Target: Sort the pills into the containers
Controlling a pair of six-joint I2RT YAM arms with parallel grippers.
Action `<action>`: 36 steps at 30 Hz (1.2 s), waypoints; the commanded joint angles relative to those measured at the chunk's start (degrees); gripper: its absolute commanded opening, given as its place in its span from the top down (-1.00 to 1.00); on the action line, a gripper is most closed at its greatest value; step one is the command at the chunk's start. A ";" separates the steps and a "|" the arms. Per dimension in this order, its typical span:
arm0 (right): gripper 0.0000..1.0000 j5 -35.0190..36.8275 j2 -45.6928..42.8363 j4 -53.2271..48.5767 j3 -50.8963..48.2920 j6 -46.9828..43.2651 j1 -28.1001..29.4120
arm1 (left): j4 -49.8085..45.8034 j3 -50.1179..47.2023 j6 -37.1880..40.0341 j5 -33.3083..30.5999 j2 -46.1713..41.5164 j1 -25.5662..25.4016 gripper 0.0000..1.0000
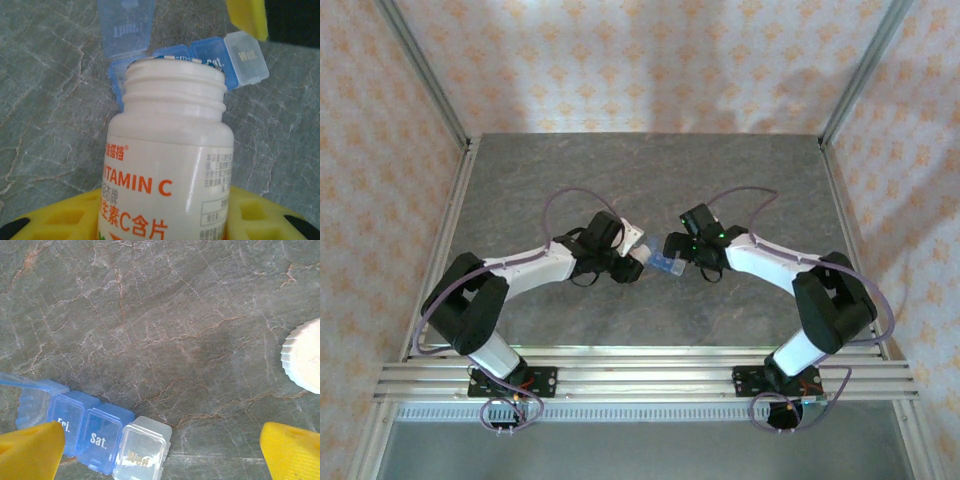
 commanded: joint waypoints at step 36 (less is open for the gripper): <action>-0.99 2.44 3.56 0.40 -0.87 2.01 -0.44 | -20.19 15.72 1.64 -6.35 8.99 -2.39 1.00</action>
